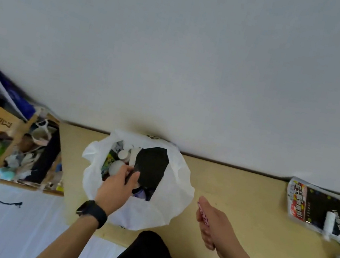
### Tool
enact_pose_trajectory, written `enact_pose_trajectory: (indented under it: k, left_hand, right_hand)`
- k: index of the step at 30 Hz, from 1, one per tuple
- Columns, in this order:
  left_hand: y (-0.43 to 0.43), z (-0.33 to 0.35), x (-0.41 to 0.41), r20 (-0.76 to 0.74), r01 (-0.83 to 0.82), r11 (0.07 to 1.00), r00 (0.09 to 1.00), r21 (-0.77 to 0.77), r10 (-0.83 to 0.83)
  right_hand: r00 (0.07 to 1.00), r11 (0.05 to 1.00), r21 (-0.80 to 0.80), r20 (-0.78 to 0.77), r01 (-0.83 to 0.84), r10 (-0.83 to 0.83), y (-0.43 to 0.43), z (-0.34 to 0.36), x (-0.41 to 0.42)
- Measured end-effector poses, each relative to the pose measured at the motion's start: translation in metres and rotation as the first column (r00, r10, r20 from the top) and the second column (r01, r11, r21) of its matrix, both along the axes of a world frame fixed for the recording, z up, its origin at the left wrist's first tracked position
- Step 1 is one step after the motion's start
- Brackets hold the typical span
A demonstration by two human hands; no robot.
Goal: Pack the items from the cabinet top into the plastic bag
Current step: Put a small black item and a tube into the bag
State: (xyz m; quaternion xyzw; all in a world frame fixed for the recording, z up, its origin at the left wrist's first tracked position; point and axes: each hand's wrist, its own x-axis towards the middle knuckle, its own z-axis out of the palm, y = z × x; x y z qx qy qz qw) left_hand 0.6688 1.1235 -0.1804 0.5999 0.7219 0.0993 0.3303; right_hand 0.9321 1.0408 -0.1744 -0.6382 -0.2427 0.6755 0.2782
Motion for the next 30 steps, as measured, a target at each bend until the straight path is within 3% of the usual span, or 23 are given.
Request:
enact_pose_trajectory:
  k: [2,6,10,13,15,18,20,23,27,30]
  left_hand:
    - [0.008,-0.009,-0.021,-0.153,0.192,0.981,0.969,-0.016,-0.192]
    - [0.028,-0.016,-0.05,-0.433,0.448,0.889,0.785,-0.098,-0.443]
    - [0.029,-0.012,-0.077,-0.639,0.562,0.822,0.598,-0.097,-0.484]
    - [0.021,-0.003,-0.103,-0.774,0.585,0.81,0.494,-0.041,-0.395]
    - [0.018,0.003,-0.117,-0.786,0.523,0.851,0.543,0.043,-0.294]
    - [0.019,0.011,-0.14,-0.637,0.262,0.96,0.757,0.096,-0.143]
    - [0.022,0.017,-0.15,-0.52,0.159,0.987,0.845,0.021,-0.125]
    - [0.025,0.03,-0.155,-0.439,0.144,0.989,0.891,0.025,-0.118]
    - [0.027,0.038,-0.147,-0.397,0.195,0.976,0.907,0.1,-0.14]
    - [0.03,0.044,-0.136,-0.335,0.204,0.973,0.929,0.105,-0.158]
  right_hand:
    - [1.0,0.999,0.041,0.019,-0.023,0.022,0.006,0.009,-0.015]
    - [0.996,0.995,0.068,0.061,-0.075,0.071,0.009,0.016,-0.054]
    - [0.975,0.985,0.05,0.16,-0.164,0.154,0.014,0.001,-0.101]
    - [0.949,0.967,0.051,0.213,-0.248,0.232,0.031,-0.014,-0.135]
    - [0.93,0.953,0.067,0.247,-0.296,0.271,0.048,-0.024,-0.154]
    - [0.88,0.921,0.08,0.336,-0.38,0.335,0.076,-0.04,-0.188]
    - [0.826,0.889,0.039,0.39,-0.456,0.407,0.093,-0.052,-0.208]
    - [0.697,0.807,-0.044,0.477,-0.589,0.535,0.108,-0.067,-0.229]
    - [0.662,0.789,-0.065,0.504,-0.611,0.554,0.104,-0.074,-0.235]
    - [0.566,0.754,-0.095,0.601,-0.65,0.564,0.097,-0.071,-0.23]
